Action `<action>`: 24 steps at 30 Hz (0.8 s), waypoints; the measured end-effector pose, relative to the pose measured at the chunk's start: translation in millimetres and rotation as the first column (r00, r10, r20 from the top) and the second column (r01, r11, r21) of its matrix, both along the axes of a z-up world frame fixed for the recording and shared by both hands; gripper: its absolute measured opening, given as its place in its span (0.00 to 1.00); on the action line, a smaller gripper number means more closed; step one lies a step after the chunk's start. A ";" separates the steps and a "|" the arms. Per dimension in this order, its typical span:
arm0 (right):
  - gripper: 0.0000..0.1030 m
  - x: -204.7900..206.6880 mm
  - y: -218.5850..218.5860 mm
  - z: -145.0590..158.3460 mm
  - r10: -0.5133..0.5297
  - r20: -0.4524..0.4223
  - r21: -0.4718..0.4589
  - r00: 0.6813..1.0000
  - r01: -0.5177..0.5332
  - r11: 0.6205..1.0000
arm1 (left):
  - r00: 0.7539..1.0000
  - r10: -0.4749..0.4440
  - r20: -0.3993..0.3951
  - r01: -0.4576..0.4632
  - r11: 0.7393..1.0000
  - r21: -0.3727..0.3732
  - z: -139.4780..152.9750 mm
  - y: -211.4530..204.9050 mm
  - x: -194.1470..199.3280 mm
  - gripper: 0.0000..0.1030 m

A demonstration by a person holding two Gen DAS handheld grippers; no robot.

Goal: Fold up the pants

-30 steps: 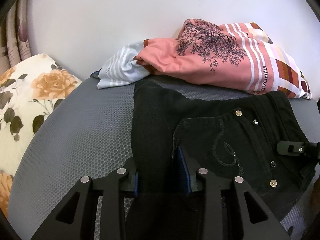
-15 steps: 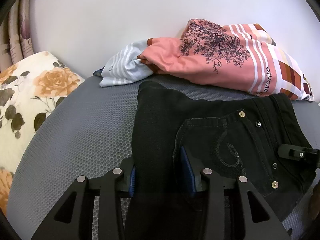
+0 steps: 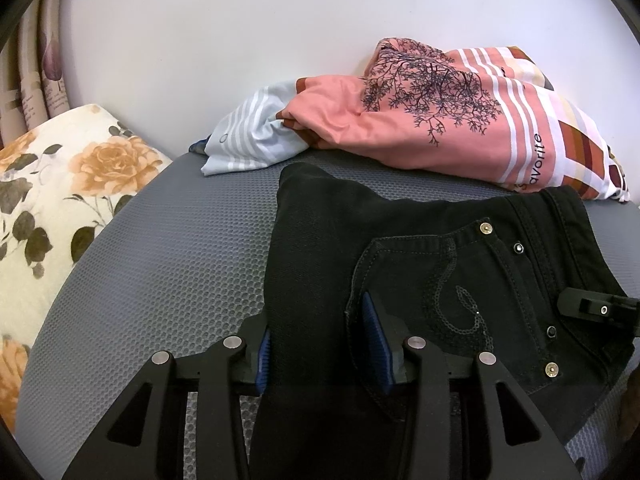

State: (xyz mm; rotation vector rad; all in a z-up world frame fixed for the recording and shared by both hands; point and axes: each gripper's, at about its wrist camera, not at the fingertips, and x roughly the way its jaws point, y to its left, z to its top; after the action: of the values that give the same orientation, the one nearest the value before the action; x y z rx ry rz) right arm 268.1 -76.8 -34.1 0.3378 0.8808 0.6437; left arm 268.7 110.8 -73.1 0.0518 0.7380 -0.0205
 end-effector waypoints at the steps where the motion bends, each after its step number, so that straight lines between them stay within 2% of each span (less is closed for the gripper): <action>1: 0.39 0.3 -0.1 -0.3 0.000 0.001 -0.001 1.000 0.000 1.000 | 1.000 0.000 0.000 0.000 1.000 0.000 0.1 -0.2 0.0 0.42; 24: 0.42 -0.3 -0.1 -1.3 -0.013 0.014 -0.015 1.000 0.013 1.000 | 1.000 -0.001 0.000 0.001 1.000 0.002 0.5 0.4 0.1 0.43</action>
State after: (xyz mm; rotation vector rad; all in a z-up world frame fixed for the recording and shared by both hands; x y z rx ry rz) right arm 267.7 -76.9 -35.4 0.3246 0.8687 0.6263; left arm 268.8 111.1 -72.6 0.0540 0.7378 -0.0212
